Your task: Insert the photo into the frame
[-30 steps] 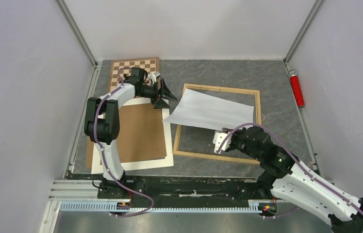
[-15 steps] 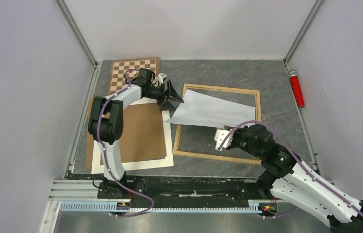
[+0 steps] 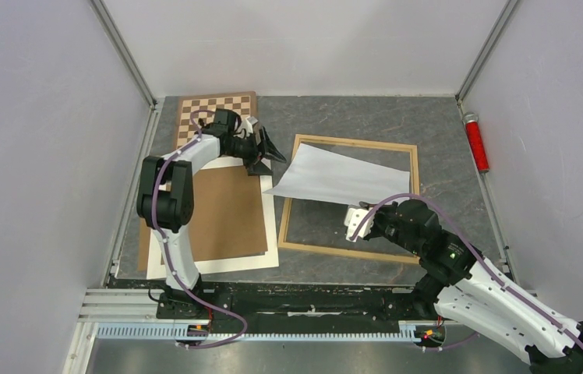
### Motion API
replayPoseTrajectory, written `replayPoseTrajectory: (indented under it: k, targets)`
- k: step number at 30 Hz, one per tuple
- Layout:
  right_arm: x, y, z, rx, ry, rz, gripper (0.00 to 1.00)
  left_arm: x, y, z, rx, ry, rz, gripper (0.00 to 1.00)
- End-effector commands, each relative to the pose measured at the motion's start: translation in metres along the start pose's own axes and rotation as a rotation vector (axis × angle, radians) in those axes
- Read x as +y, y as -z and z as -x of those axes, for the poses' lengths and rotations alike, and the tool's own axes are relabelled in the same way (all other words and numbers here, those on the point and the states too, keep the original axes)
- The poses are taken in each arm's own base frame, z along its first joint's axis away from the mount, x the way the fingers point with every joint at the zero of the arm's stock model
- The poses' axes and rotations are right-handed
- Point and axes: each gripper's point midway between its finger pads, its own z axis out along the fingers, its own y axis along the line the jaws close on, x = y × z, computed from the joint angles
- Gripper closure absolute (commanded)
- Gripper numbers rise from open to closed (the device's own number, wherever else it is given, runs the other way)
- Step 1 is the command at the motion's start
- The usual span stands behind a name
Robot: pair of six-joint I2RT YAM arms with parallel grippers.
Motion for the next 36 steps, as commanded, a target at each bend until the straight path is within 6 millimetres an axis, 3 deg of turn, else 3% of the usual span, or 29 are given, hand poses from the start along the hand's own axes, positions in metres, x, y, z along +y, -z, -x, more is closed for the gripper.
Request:
replayPoseTrajectory:
  k: [1, 7, 14, 24, 28, 31, 36]
  targets:
    - [-0.022, 0.004, 0.019, -0.050, -0.021, -0.057, 1.00, -0.029, -0.002, -0.007, 0.012, -0.013, -0.087, 0.20]
    - [-0.024, 0.002, 0.018, -0.038, -0.024, -0.048, 1.00, -0.025, -0.015, -0.022, 0.031, 0.061, -0.090, 0.20]
    - [-0.029, 0.002, 0.019, -0.033, -0.028, -0.060, 1.00, -0.014, -0.011, -0.022, 0.006, 0.041, -0.014, 0.19]
    - [-0.027, 0.001, 0.021, -0.053, -0.050, -0.042, 1.00, -0.048, -0.028, -0.041, 0.089, 0.116, -0.177, 0.19]
    - [-0.024, 0.000, 0.018, -0.055, -0.063, -0.026, 1.00, -0.045, -0.035, -0.042, 0.108, 0.167, -0.210, 0.19]
    - [-0.020, -0.001, 0.015, -0.053, -0.070, -0.012, 1.00, -0.043, -0.039, -0.046, 0.120, 0.205, -0.219, 0.22]
    - [-0.015, -0.002, 0.010, -0.044, -0.079, 0.009, 1.00, -0.048, -0.039, -0.050, 0.114, 0.182, -0.238, 0.38]
